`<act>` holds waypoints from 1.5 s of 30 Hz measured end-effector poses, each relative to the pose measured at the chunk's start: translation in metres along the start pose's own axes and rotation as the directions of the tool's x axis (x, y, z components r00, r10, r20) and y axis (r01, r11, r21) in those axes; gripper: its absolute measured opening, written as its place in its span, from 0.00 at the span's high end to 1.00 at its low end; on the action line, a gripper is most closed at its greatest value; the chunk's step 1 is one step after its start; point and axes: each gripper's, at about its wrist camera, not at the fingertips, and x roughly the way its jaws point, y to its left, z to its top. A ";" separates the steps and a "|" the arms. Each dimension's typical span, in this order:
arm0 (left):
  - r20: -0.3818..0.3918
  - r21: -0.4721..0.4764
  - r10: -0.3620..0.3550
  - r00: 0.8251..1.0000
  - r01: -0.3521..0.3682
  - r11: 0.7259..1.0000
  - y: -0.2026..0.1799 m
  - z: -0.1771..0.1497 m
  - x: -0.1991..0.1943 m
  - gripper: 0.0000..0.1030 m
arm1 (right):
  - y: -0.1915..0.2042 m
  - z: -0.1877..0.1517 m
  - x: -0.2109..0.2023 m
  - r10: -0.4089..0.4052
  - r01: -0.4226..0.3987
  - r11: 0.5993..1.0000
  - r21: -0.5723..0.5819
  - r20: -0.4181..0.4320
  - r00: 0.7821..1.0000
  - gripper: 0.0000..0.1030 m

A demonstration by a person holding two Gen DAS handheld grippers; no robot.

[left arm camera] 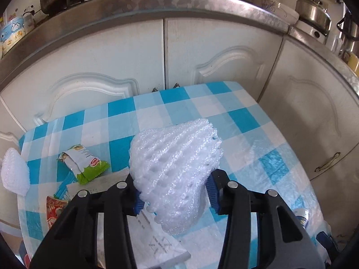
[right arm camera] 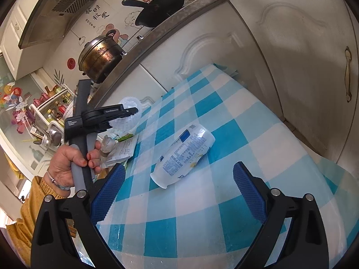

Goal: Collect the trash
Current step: 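Grasp the white foam net with the left gripper and lift it, then grasp the tan plastic tray with the right gripper while the left gripper holds the foam net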

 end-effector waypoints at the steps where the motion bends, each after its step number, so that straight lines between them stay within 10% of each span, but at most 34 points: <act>1: 0.019 -0.003 -0.015 1.000 0.015 1.000 0.000 -0.004 -0.012 0.55 | 0.001 0.000 0.000 -0.002 0.002 1.000 -0.007 0.004 1.000 0.07; 14: 0.172 -0.174 0.005 0.985 0.025 0.984 0.095 -0.121 -0.151 0.55 | 0.056 -0.017 0.007 -0.037 0.038 0.979 -0.201 0.012 0.999 0.07; 23: 0.150 -0.300 0.039 0.988 0.007 0.954 0.169 -0.197 -0.178 0.55 | 0.139 -0.027 0.050 -0.044 -0.002 0.921 -0.390 -0.107 0.993 0.07; 39: 0.142 -0.391 0.026 0.990 0.032 0.920 0.217 -0.259 -0.187 0.55 | 0.216 -0.014 0.171 -0.002 -0.128 0.924 -0.359 -0.342 0.940 0.07; 45: 0.133 -0.414 0.013 0.991 0.044 0.909 0.226 -0.270 -0.182 0.55 | 0.246 -0.062 0.177 -0.098 -0.116 0.810 -0.574 -0.328 0.940 0.09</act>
